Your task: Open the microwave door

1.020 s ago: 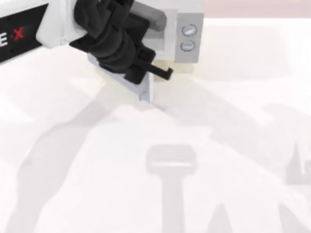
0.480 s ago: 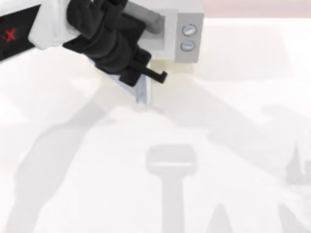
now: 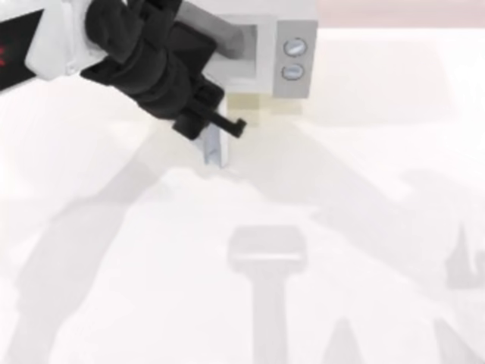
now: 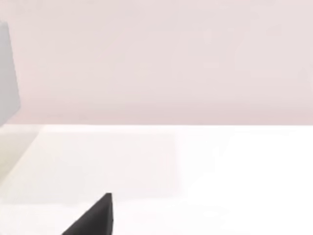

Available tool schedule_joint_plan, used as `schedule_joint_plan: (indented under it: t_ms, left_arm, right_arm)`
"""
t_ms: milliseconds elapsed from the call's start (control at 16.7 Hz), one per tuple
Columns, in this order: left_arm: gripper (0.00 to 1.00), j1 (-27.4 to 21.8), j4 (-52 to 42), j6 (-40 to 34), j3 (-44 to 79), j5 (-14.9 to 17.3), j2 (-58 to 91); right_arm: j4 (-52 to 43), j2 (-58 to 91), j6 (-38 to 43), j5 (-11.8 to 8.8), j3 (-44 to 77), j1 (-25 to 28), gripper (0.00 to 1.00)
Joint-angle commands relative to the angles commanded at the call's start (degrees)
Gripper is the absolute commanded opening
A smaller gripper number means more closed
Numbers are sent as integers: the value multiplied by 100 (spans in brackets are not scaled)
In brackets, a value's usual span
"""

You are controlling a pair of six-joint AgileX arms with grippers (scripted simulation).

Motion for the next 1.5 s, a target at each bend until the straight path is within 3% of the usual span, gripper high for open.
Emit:
schedule_joint_plan:
  t_ms: [1260,1500]
  left_arm:
    - [0,0,0,0,0,0,0]
    - [0,55,-35,179,-75,132,-47]
  right_arm:
    - [0,0,0,0,0,0,100]
    - [0,0,0,0,0,0,100]
